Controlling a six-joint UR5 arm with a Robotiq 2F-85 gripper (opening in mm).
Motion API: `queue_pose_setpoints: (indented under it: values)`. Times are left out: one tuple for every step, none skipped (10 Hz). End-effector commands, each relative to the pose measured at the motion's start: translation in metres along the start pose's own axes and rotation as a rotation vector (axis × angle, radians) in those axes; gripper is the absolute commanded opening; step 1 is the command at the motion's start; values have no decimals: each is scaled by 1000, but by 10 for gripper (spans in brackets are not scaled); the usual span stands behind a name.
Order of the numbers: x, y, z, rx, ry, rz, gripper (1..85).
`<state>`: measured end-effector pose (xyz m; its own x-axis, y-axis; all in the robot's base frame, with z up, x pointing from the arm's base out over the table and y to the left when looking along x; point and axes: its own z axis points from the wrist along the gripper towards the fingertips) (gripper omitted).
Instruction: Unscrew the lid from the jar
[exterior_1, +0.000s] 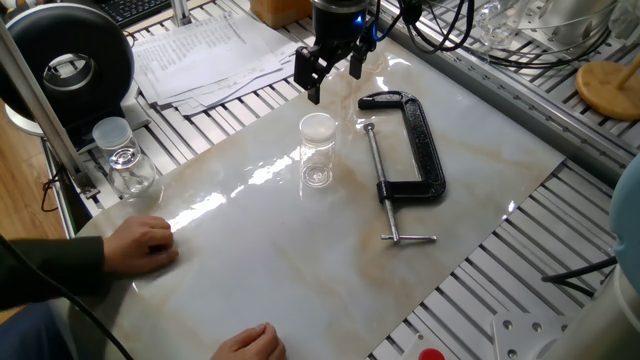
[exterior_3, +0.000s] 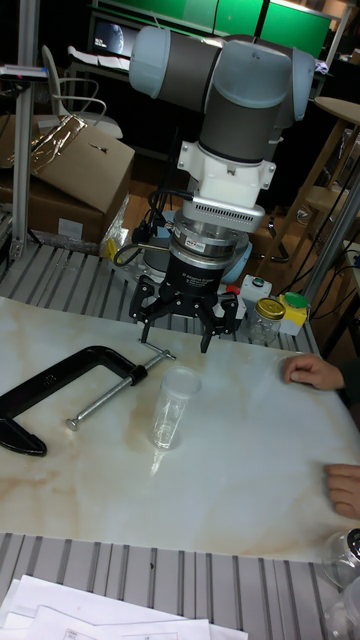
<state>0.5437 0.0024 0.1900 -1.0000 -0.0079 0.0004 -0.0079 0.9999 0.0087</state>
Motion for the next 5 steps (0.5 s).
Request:
queue_pose_setpoints:
  values:
    - [-27, 5, -1, -1, -101, -33, 10]
    - [-29, 7, -1, 11, -107, -22, 10]
    - [-29, 8, -1, 14, -107, -19, 10]
    - [-29, 8, -1, 14, -107, -19, 10]
    - [-29, 8, -1, 16, -107, -19, 10]
